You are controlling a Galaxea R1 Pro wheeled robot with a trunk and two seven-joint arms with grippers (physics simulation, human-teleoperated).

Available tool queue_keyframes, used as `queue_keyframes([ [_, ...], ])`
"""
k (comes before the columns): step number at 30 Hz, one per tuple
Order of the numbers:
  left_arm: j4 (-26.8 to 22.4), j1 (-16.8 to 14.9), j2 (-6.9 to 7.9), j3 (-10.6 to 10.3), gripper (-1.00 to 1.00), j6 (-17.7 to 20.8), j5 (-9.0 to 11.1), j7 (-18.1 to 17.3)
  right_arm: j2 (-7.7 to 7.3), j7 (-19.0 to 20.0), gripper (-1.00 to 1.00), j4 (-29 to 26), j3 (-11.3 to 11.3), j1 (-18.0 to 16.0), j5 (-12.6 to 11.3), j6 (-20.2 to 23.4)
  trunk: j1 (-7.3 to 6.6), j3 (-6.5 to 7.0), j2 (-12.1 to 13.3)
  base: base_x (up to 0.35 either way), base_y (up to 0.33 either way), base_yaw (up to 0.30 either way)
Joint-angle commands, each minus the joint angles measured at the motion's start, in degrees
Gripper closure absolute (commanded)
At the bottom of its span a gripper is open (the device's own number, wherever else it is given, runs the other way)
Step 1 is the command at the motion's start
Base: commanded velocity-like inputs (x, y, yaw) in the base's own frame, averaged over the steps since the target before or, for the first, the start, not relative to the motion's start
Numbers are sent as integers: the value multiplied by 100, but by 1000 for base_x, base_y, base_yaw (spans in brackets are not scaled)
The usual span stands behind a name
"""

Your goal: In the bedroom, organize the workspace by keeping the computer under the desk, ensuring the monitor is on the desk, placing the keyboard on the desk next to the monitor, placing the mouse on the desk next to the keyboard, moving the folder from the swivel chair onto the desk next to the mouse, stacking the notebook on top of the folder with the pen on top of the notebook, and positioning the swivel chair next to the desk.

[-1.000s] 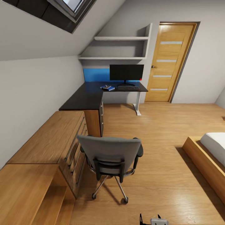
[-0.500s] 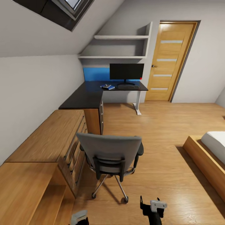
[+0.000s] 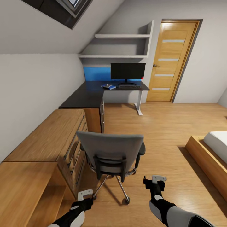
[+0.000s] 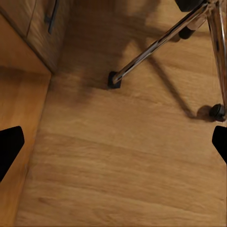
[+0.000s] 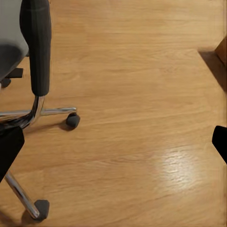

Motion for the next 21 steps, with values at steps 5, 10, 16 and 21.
queue_keyframes([
  [5, 9, -5, -17, -44, -100, -191, 58, 12, 1, -66, -100, 152, 31, -5, -88, -179, 110, -95, -205, 0, 0, 0],
  [10, 4, -5, -20, -45, -100, -213, 61, 1, 14, -45, -100, 182, 40, -1, -112, -238, 220, -185, -405, 0, 0, 0],
  [16, 6, -5, -29, -60, -100, -159, 74, -9, 70, -18, -100, 178, 63, 9, -80, -273, 352, -293, -646, 0, 0, 0],
  [21, 34, -11, -71, -138, -100, -138, 75, 8, 132, -14, -100, 173, 83, 12, -62, -281, 462, -383, -847, 0, 0, 0],
])
